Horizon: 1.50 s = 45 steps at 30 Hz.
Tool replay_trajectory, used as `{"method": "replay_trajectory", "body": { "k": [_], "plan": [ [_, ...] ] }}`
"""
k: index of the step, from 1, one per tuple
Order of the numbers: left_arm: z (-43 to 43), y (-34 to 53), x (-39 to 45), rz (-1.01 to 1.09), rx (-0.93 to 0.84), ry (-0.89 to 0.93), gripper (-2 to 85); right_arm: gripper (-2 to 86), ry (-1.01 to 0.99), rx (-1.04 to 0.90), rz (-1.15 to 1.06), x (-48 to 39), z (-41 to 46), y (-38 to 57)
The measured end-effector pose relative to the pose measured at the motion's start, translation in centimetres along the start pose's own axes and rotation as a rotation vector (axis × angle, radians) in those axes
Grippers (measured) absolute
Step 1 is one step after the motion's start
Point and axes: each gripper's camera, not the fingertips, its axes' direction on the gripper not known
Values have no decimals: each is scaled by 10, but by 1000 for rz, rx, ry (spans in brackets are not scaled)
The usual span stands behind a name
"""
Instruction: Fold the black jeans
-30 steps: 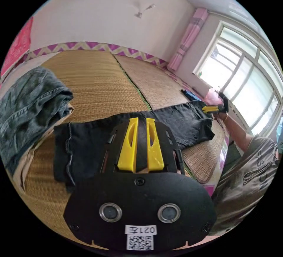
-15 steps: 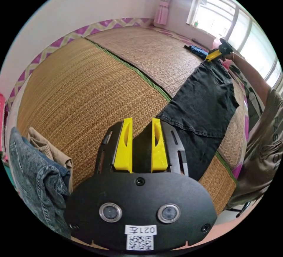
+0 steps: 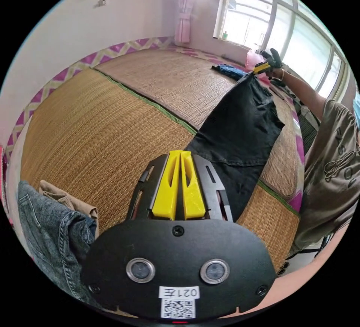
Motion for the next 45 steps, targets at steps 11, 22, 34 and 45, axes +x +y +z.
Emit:
{"method": "replay_trajectory", "body": {
  "k": [11, 22, 34, 45],
  "plan": [
    [-22, -18, -37, 34, -52, 34, 4, -8, -11, 6, 11, 10, -42, 15],
    [-265, 138, 101, 180, 321, 67, -8, -8, -103, 222, -67, -123, -210, 188],
    [-213, 341, 114, -288, 336, 298, -6, -5, -226, 91, 268, -206, -153, 360],
    [-384, 371, 11, -493, 547, 111, -4, -7, -201, 479, 341, -175, -296, 368]
  ]
}}
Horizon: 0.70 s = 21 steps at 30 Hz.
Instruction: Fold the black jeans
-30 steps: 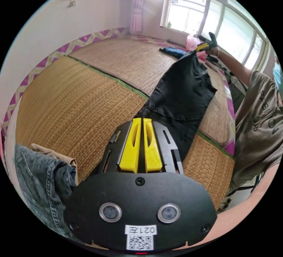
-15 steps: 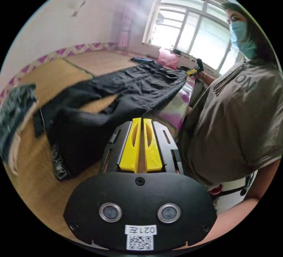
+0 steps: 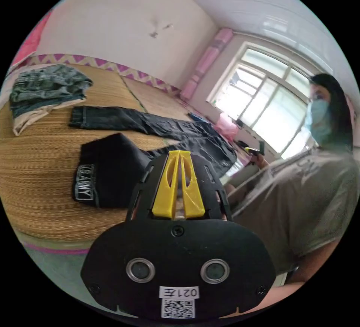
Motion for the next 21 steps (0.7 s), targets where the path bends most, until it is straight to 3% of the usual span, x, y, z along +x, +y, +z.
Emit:
{"method": "replay_trajectory", "body": {
  "k": [6, 10, 13, 14, 21],
  "plan": [
    [59, -121, -100, -99, -129, -288, 50, -6, 170, -3, 50, 10, 55, -65],
    [103, -192, -145, -135, -155, -369, 68, -6, 69, 15, 111, 15, 82, -82],
    [139, -236, -174, -144, -243, -602, 63, -6, 30, -9, 117, 5, 99, -85],
    [152, -249, -191, -174, -328, -631, 49, -6, 28, -17, 116, 2, 102, -85],
    [124, -291, -195, -99, -306, -667, -8, -7, 17, -127, 90, -31, 127, -86]
  ]
}}
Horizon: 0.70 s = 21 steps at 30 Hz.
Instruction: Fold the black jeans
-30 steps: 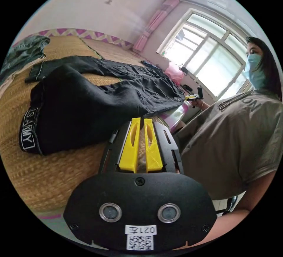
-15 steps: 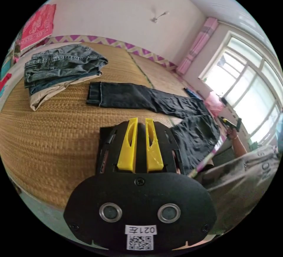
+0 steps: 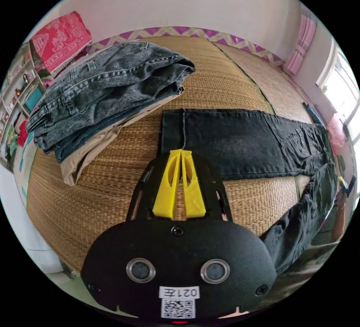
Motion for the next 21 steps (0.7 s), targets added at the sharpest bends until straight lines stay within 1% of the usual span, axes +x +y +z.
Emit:
{"method": "replay_trajectory", "body": {
  "k": [1, 2, 3, 4, 5, 6, 7, 8, 10, 11, 12, 13, 14, 16, 18, 21],
  "plan": [
    [-7, -1, 0, -13, 5, -15, -8, -7, -4, -5, 5, -2, 2, -2],
    [-24, -1, -4, -66, 10, -89, -9, -6, -6, -7, 8, -3, 2, -3],
    [-50, 4, -7, -106, 58, -125, -9, -6, -12, -5, 14, -5, 1, -6],
    [-64, 8, -7, -106, 84, -111, -9, -6, -20, 7, 18, -8, -2, -8],
    [-93, 19, -3, -65, 139, -18, -9, -6, -24, 16, 19, -9, -4, -10],
    [-116, 29, 8, -1, 170, 116, -9, -6, -31, 36, 23, -12, -9, -12],
    [-125, 34, 15, 32, 171, 176, -9, -7, -36, 58, 30, -15, -13, -13],
    [-134, 43, 32, 94, 134, 255, -9, -7, -39, 69, 34, -17, -14, -13],
    [-133, 56, 57, 158, 42, 283, -7, -6, -51, 89, 39, -25, -16, -15],
    [-121, 65, 70, 175, -57, 251, -3, -6, -52, 87, 40, -27, -15, -15],
    [-107, 75, 74, 161, -142, 139, -2, -6, -51, 80, 41, -31, -12, -16],
    [-114, 80, 73, 167, -81, 134, -3, -6, -55, 69, 40, -35, -8, -17],
    [-119, 86, 65, 129, -51, 78, -4, -6, -58, 64, 40, -38, -6, -17],
    [-127, 82, 55, 75, -40, 10, -7, -6, -60, 45, 40, -48, 0, -19],
    [-134, 72, 57, 62, -42, -117, -9, -6, -48, 38, 33, -58, 0, -22],
    [-146, 64, 62, 69, -37, -121, -9, -6, -22, 39, 25, -71, -4, -26]
  ]
}}
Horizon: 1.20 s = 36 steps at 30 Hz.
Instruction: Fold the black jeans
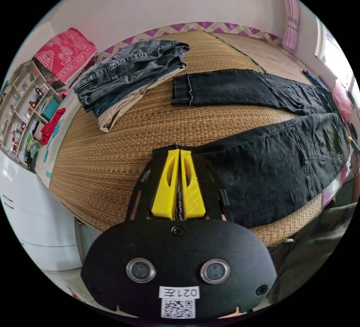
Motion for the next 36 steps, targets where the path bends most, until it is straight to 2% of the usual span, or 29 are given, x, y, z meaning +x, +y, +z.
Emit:
{"method": "replay_trajectory", "body": {
  "k": [5, 7, 9, 15, 23, 26, 28, 31, 33, 36],
  "plan": [
    [-40, 3, -13, -126, 84, 95, -9, -6, 146, -50, 31, -8, 0, -5],
    [-65, 5, -10, -128, 162, 202, -9, -7, 319, -162, 106, 1, 12, -3],
    [-88, -1, 10, -83, 192, 265, -9, -7, 336, -211, 165, 9, 14, -5],
    [-69, -26, 92, 98, -14, 191, -9, -7, 398, -338, 198, -6, 10, -13],
    [-91, -14, 94, 107, 32, 193, -9, -7, 404, -323, 249, -14, -18, 3],
    [-103, 7, 66, 30, 65, 207, -8, -5, 445, -240, 206, -28, -40, 12],
    [-122, 34, 45, -34, 136, 244, -5, 1, 392, -50, 323, -24, -91, 34],
    [-154, 92, 4, -191, 246, 377, 15, 52, 431, 57, 490, -18, -139, 69],
    [-165, 144, -33, -355, 284, 510, 65, 91, 436, 93, 571, -17, -157, 91],
    [-163, 209, -69, -543, 304, 645, 105, 102, 368, 159, 714, -6, -172, 127]
  ]
}}
